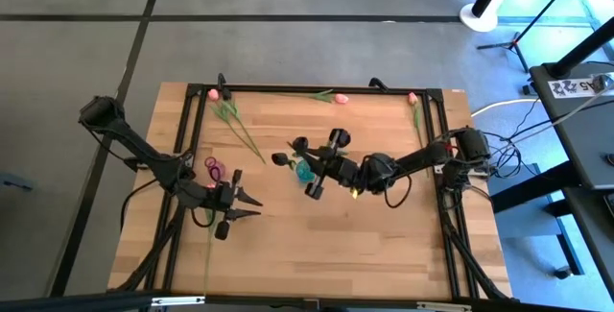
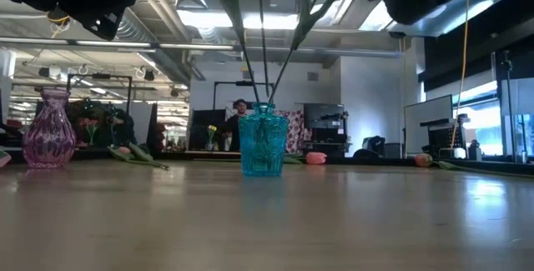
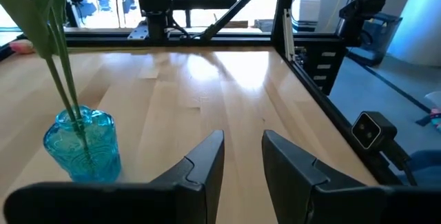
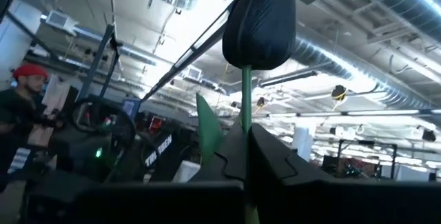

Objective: Sort flowers into vase by color
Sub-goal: Put the bottom black tulip into the blue vase

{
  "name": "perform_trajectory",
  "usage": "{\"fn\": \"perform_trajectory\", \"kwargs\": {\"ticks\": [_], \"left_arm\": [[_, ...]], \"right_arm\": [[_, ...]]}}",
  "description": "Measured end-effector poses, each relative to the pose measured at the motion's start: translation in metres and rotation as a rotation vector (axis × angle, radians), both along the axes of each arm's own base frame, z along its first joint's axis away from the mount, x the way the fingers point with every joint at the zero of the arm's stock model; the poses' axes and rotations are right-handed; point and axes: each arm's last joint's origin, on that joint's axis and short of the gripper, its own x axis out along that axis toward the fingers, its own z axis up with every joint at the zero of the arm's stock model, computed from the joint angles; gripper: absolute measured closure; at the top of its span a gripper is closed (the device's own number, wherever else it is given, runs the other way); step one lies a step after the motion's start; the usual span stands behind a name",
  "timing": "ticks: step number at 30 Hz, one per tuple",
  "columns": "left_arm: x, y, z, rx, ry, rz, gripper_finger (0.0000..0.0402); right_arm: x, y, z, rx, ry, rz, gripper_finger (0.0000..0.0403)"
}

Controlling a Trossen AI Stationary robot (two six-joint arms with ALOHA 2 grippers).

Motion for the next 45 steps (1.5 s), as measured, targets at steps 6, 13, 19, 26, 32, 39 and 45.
{"fn": "perform_trajectory", "kwargs": {"ticks": [6,13,19,26,32,39,45], "left_arm": [[0.0,0.0,0.0,0.0,0.0,0.003,0.0305],[0.0,0.001,0.0,0.005,-0.003,0.023,0.0305],[0.0,0.001,0.0,0.005,-0.003,0.024,0.0305],[0.0,0.001,0.0,0.007,-0.005,0.032,0.0306],[0.0,0.003,0.0,0.022,-0.012,0.099,0.0305],[0.0,0.03,0.01,-0.069,0.078,0.3,0.0305],[0.002,0.065,0.027,-0.063,0.211,0.512,0.0305]], "right_arm": [[0.003,-0.001,-0.004,0.0,0.053,0.003,0.0401],[0.007,-0.001,-0.011,0.01,0.132,-0.027,0.0401],[0.012,-0.002,-0.022,0.054,0.244,-0.053,0.0397],[0.012,0.003,-0.025,0.065,0.287,-0.082,0.0356],[0.007,0.024,-0.017,0.12,0.313,-0.24,0.0312],[-0.004,0.052,0.002,0.122,0.422,-0.332,0.0252],[-0.009,0.062,0.014,0.163,0.444,-0.371,0.0184]]}}
